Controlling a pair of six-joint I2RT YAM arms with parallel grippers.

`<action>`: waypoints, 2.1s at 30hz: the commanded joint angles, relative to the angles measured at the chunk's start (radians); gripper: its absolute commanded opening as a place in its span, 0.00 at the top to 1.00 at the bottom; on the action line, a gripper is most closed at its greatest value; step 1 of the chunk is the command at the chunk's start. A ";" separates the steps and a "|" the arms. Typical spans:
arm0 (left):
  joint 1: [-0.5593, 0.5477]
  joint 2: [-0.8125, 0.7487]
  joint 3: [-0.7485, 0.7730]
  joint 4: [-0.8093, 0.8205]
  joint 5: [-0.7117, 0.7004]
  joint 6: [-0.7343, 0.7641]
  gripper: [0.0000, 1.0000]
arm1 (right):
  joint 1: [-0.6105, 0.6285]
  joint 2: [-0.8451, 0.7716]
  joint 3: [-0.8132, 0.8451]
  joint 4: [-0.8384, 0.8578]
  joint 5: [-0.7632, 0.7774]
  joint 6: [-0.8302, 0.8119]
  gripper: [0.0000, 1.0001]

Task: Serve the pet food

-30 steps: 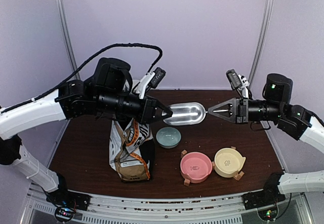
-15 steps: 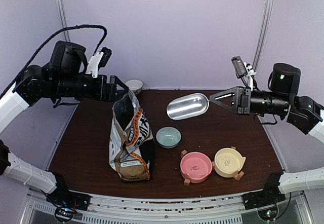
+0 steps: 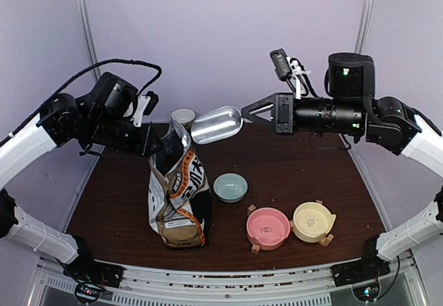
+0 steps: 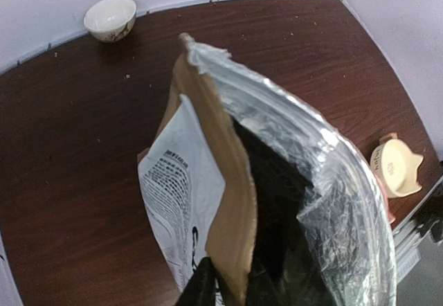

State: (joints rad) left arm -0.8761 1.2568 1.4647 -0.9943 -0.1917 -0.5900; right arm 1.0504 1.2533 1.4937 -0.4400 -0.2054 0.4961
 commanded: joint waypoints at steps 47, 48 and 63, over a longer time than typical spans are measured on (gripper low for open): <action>-0.135 0.118 -0.203 0.674 0.089 0.041 1.00 | -0.068 0.671 0.018 0.085 -0.281 0.282 1.00; -0.133 0.118 -0.202 0.681 0.094 0.042 1.00 | -0.073 0.664 0.000 0.118 -0.300 0.297 1.00; -0.100 0.017 -0.259 0.696 0.077 -0.001 1.00 | -0.147 0.466 -0.231 0.603 -0.493 0.587 1.00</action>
State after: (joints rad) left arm -0.9855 1.3415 1.2007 -0.4191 -0.1055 -0.5743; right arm 0.9154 1.8271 1.3045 -0.0532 -0.5716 0.9337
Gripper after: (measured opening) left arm 0.008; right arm 0.059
